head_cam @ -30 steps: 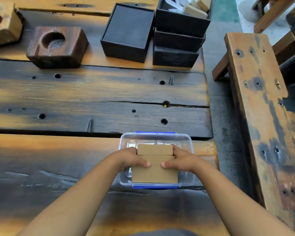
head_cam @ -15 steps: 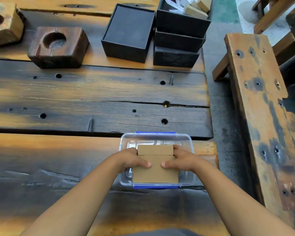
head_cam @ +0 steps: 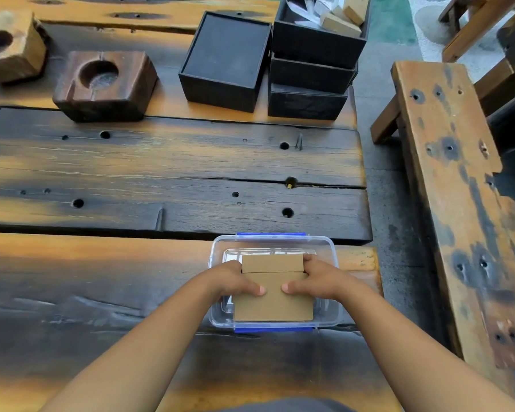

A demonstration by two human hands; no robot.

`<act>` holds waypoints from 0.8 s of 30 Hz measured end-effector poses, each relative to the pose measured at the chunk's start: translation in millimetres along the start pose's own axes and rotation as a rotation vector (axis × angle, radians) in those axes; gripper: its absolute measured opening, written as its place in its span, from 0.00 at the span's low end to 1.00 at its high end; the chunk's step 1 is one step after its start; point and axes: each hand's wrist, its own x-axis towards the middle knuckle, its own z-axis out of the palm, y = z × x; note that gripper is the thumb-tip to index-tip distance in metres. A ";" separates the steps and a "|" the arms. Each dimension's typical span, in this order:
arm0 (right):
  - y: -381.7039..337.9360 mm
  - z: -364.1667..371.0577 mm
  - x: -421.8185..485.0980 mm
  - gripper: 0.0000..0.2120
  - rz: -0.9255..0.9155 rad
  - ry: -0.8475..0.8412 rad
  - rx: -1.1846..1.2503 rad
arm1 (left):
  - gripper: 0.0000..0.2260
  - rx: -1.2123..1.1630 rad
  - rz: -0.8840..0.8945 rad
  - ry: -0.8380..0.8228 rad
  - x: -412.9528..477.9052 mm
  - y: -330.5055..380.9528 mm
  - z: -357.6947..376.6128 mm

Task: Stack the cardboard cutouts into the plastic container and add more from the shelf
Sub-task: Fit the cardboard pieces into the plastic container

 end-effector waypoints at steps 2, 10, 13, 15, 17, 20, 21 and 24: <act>-0.5 -0.5 -0.3 0.36 -0.008 -0.006 -0.012 | 0.20 -0.005 0.003 -0.019 -1.5 0.0 -1.0; 2.0 6.1 -3.2 0.35 -0.021 -0.004 -0.007 | 0.21 -0.098 -0.010 -0.073 -8.0 2.5 -0.2; -0.7 6.1 -4.2 0.36 -0.014 0.005 -0.005 | 0.27 -0.021 -0.016 -0.012 -10.7 2.1 1.4; -1.0 7.6 -6.5 0.35 -0.012 0.018 0.009 | 0.26 -0.034 -0.017 -0.014 -9.7 0.5 2.2; -0.1 8.9 -9.1 0.29 -0.005 0.038 0.006 | 0.21 -0.129 0.001 -0.020 -10.6 -0.3 2.8; 2.5 9.5 -13.5 0.19 0.012 0.032 0.099 | 0.22 -0.284 0.025 0.041 -14.5 -3.8 4.3; 3.8 10.1 -15.1 0.20 0.014 0.032 0.143 | 0.22 -0.321 0.028 0.050 -16.4 -4.7 5.2; 5.3 13.4 -18.5 0.28 0.044 0.057 0.196 | 0.15 -0.410 0.022 0.060 -20.8 -7.2 11.6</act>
